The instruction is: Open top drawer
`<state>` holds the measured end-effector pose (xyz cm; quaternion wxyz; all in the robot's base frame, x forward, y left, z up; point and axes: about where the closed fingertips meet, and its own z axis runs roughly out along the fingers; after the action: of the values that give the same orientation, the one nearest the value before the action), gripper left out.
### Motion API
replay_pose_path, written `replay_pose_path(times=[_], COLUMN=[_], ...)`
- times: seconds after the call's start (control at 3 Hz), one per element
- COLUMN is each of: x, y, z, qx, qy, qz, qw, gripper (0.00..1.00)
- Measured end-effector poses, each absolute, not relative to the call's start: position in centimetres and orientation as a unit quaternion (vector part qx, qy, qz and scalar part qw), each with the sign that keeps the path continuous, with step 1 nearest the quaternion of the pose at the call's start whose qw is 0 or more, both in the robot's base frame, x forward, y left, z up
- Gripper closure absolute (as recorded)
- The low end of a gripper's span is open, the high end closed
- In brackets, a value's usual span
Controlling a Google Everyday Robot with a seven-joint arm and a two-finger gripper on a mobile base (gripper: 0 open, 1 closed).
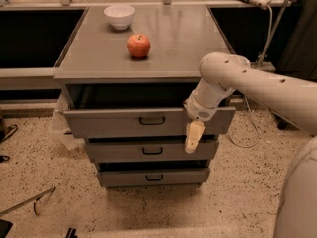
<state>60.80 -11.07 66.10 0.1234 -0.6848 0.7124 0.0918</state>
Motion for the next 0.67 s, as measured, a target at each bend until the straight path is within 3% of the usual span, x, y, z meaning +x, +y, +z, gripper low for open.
replay_pose_path(times=[0.67], x=[60.48], y=[-10.60], z=[65.63], qx=[-0.686], qy=[0.712], qz=[0.101], qw=[0.110], gripper=[0.00])
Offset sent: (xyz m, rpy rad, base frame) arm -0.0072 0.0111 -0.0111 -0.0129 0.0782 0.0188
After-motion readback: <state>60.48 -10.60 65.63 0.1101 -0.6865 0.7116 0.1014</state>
